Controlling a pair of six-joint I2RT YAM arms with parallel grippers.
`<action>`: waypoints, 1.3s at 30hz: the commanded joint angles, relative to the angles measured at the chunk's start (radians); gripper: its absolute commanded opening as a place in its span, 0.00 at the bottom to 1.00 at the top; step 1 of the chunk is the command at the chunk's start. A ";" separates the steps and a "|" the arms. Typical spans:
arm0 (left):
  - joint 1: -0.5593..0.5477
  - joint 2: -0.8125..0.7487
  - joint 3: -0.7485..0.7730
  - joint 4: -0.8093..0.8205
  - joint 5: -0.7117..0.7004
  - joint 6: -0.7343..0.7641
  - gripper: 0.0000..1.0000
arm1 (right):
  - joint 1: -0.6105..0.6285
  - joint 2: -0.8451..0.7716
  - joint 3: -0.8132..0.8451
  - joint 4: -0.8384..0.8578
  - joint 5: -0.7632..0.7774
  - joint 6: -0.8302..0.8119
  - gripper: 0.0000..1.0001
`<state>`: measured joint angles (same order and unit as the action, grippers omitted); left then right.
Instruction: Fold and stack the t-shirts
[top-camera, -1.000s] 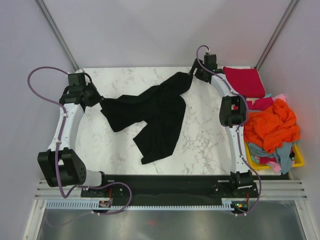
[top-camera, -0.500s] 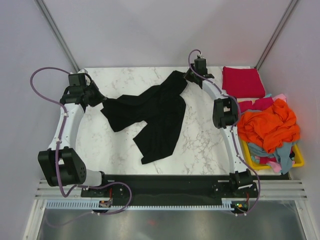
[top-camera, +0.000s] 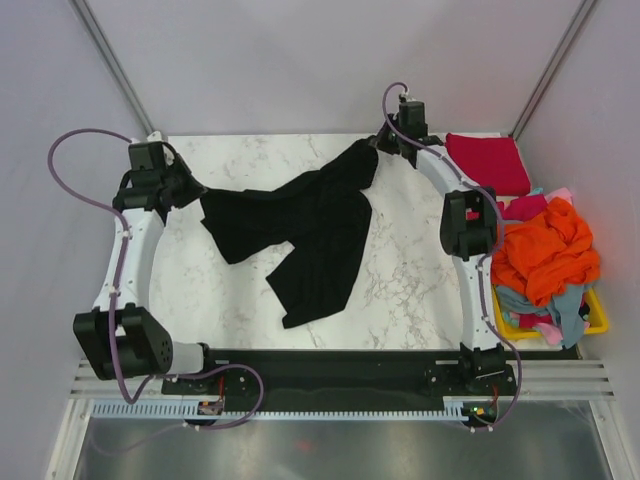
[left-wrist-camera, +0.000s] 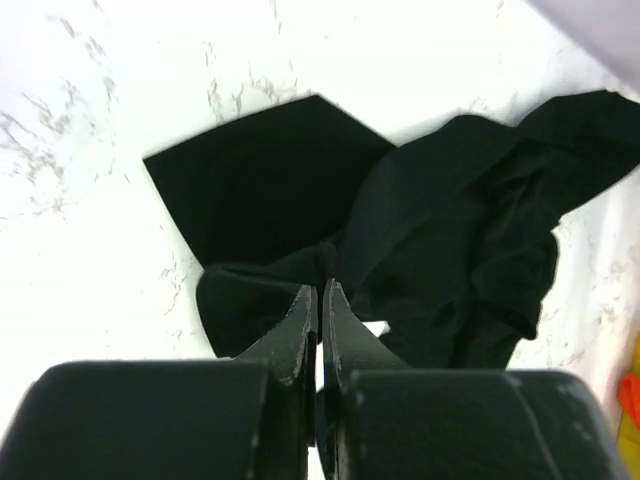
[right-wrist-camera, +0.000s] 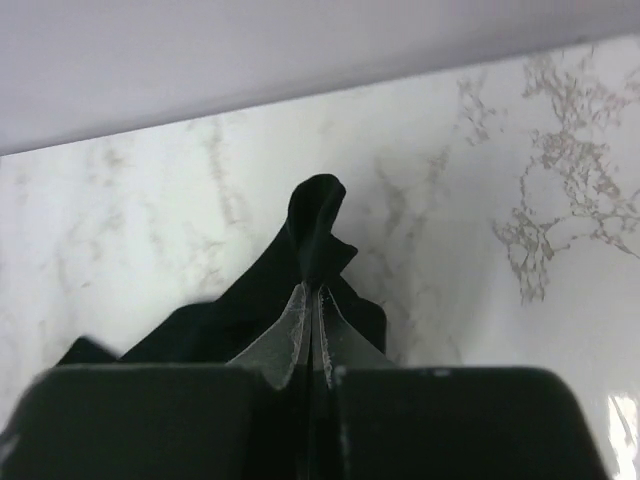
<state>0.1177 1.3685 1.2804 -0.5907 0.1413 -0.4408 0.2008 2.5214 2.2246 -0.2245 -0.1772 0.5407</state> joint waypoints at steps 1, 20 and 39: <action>0.005 -0.121 0.131 0.019 -0.026 0.053 0.02 | 0.015 -0.401 -0.101 0.066 -0.048 -0.093 0.00; 0.007 -0.574 0.359 0.011 -0.101 0.168 0.02 | 0.020 -1.549 -0.482 0.106 -0.013 -0.357 0.00; -0.003 0.147 0.698 0.034 -0.160 0.234 0.02 | 0.014 -0.755 0.054 0.071 0.134 -0.342 0.00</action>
<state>0.1009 1.2793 1.9774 -0.5198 0.0223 -0.2584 0.2218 1.5169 2.2467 -0.0742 -0.0532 0.1555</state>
